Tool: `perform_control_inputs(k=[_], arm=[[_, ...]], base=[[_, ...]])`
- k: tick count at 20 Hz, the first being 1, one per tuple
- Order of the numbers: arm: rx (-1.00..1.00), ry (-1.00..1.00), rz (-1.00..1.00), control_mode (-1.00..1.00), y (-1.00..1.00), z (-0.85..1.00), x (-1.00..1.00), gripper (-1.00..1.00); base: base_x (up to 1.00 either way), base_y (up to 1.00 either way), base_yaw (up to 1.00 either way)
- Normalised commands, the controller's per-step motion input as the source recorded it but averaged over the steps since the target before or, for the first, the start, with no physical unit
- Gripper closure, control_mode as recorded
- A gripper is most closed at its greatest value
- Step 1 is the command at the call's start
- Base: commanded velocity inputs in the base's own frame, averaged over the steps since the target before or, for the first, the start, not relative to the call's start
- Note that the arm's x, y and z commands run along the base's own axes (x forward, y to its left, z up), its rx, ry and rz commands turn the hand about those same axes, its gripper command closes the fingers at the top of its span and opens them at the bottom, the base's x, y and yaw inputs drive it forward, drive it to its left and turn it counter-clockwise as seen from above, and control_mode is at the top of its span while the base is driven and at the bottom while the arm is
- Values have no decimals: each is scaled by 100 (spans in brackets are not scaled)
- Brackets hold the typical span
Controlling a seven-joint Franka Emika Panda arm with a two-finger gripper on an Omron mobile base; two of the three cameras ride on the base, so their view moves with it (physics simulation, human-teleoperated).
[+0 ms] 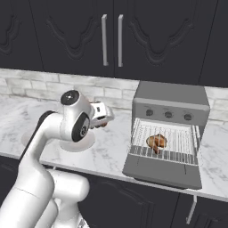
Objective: Open the toaster oven door. Place the hotdog bun on the top rack in the toaster oven and place the chicken drumstick on the bottom rack.
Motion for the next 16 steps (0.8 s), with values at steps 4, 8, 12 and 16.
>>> perform_control_inputs(k=[4, 8, 12, 16], arm=[[6, 1, -56, -100, -60, 0, -78, 100], [14, 8, -45, -100, -69, 2, -54, 100], [14, 12, -36, -100, -67, 11, -31, 100], [14, 12, -29, -100, -51, 18, -7, 100]], base=[[0, 0, 0], [0, 0, 0], [0, 0, 0], [0, 0, 0]])
